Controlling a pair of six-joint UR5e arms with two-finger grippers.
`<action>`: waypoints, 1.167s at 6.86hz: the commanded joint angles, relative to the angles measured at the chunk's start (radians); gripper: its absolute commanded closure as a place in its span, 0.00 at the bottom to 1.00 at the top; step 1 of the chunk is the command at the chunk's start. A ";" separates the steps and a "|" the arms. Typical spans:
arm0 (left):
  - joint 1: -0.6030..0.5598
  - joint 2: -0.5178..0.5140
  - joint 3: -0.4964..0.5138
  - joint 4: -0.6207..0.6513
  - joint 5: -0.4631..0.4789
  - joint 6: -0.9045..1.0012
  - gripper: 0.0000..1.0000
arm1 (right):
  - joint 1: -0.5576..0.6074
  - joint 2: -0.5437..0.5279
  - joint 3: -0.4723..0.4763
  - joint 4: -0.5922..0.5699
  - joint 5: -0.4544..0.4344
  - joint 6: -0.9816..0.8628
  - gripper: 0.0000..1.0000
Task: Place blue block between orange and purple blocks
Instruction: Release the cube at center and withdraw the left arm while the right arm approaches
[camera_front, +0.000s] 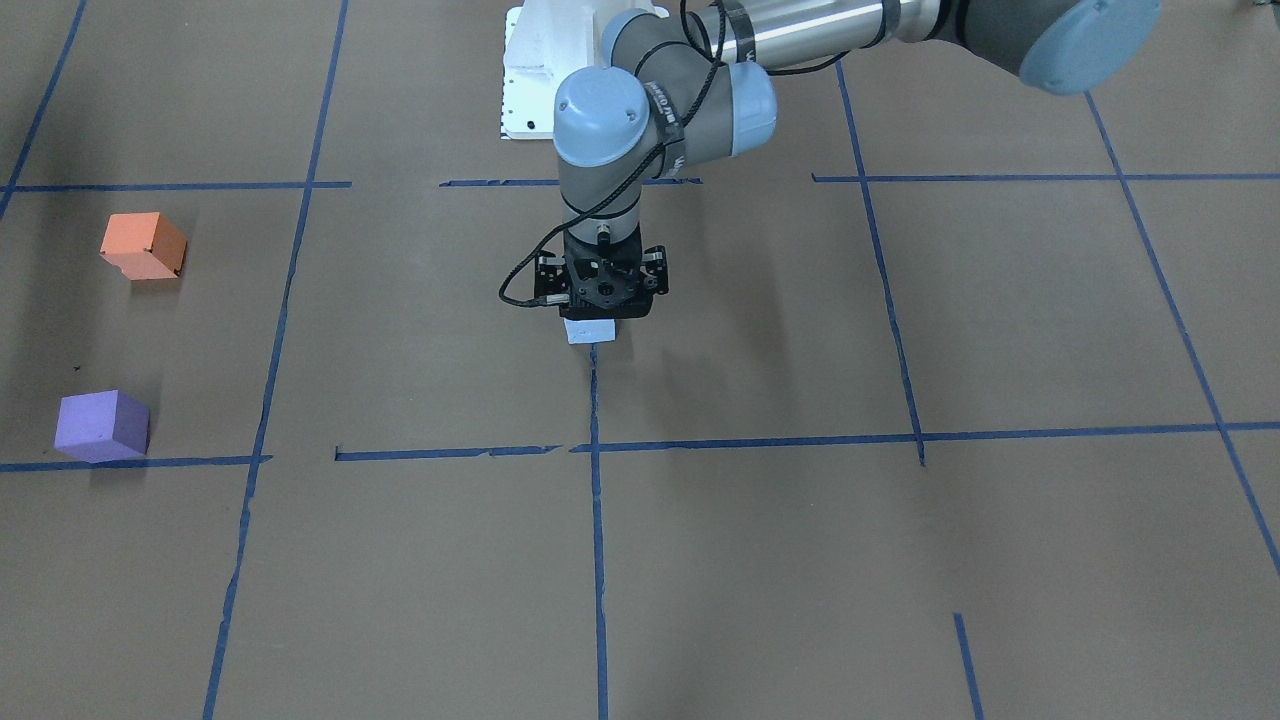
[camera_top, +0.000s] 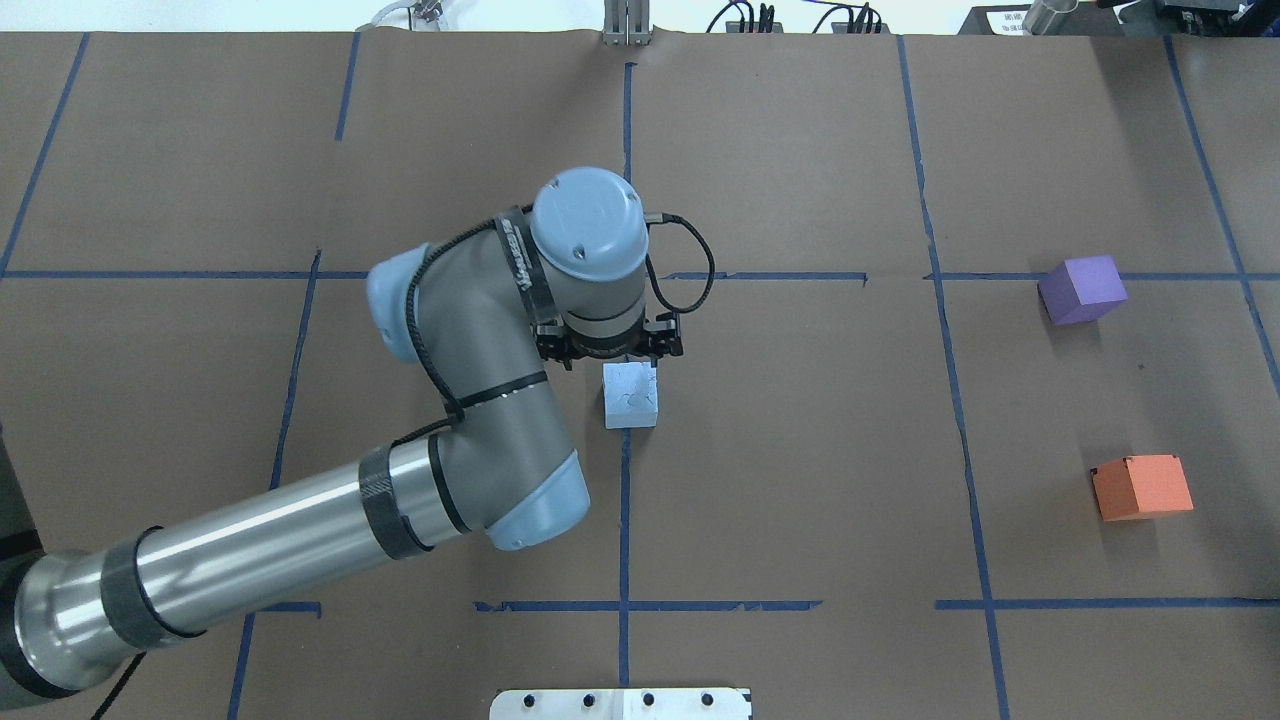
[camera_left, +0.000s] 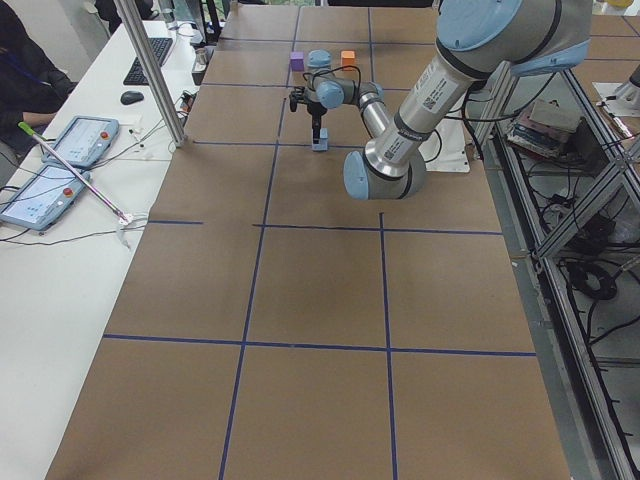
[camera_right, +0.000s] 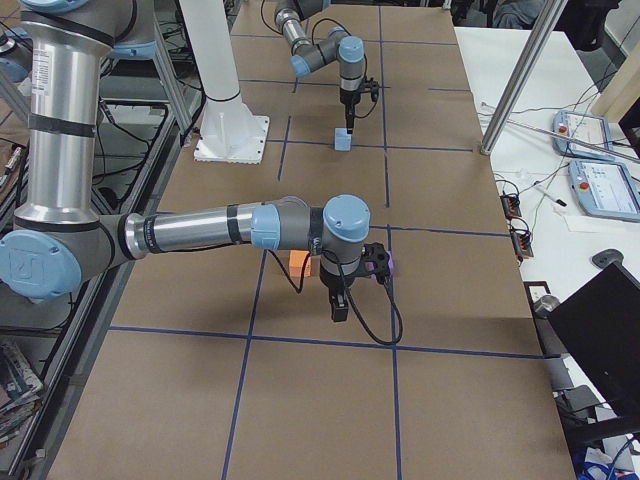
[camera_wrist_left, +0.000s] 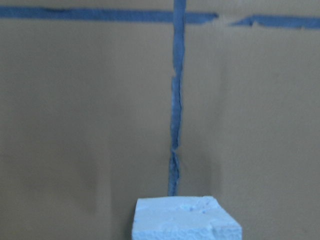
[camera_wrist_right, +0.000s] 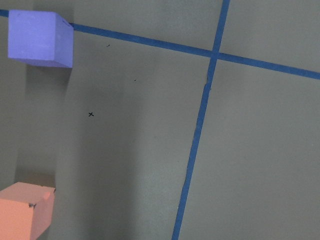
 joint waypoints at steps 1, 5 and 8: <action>-0.171 0.180 -0.288 0.213 -0.103 0.263 0.00 | -0.003 0.008 0.001 0.037 0.005 0.008 0.00; -0.569 0.608 -0.392 0.209 -0.213 0.932 0.00 | -0.134 0.251 0.012 0.031 0.083 0.222 0.00; -0.866 0.864 -0.383 0.198 -0.266 1.259 0.00 | -0.422 0.507 0.011 0.030 0.027 0.709 0.00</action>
